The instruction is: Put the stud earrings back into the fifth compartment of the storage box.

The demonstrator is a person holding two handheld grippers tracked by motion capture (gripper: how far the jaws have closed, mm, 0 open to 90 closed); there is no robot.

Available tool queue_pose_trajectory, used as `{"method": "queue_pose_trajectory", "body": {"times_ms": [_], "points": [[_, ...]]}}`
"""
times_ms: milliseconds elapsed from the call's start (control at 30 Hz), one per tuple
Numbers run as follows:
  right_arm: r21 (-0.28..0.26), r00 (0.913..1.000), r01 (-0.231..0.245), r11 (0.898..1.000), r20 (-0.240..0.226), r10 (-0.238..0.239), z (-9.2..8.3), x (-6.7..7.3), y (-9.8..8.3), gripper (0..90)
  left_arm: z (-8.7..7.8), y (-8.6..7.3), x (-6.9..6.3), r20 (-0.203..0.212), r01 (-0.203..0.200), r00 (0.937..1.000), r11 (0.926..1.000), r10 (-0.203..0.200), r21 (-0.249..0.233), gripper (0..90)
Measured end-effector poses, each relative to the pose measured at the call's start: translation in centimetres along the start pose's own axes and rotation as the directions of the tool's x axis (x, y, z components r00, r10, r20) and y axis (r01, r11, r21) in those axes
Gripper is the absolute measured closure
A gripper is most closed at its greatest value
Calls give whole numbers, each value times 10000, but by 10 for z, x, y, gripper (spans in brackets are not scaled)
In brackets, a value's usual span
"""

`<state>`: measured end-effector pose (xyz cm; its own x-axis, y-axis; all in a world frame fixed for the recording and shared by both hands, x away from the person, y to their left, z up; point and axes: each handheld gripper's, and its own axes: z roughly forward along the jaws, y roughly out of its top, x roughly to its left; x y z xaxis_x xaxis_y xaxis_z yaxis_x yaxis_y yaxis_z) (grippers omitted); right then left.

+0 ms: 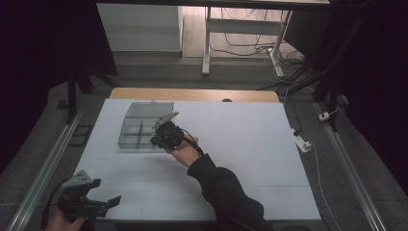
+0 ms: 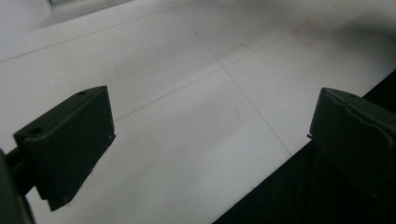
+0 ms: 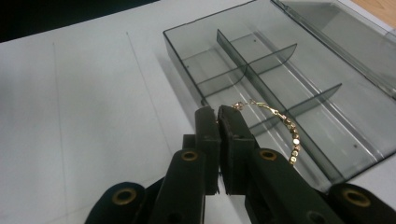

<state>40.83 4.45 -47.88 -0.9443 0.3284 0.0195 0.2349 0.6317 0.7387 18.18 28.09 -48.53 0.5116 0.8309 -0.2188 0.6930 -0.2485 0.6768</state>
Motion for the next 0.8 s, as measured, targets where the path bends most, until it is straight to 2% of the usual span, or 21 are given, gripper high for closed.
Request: {"method": "queue_pose_trajectory", "body": {"times_ms": [233,667,800], "points": [[27,9999,-10,10000,147,10,19,-3,10,869,0,0,1,31,-10,10000,10000,10,-4,3],[144,9996,57,9999,270,-61,43,-2,22,868,0,0,1,81,-25,10000,10000,25,19,4],[275,9993,-135,9995,365,125,52,-3,21,856,0,0,1,68,-40,10000,10000,40,18,3]]}}
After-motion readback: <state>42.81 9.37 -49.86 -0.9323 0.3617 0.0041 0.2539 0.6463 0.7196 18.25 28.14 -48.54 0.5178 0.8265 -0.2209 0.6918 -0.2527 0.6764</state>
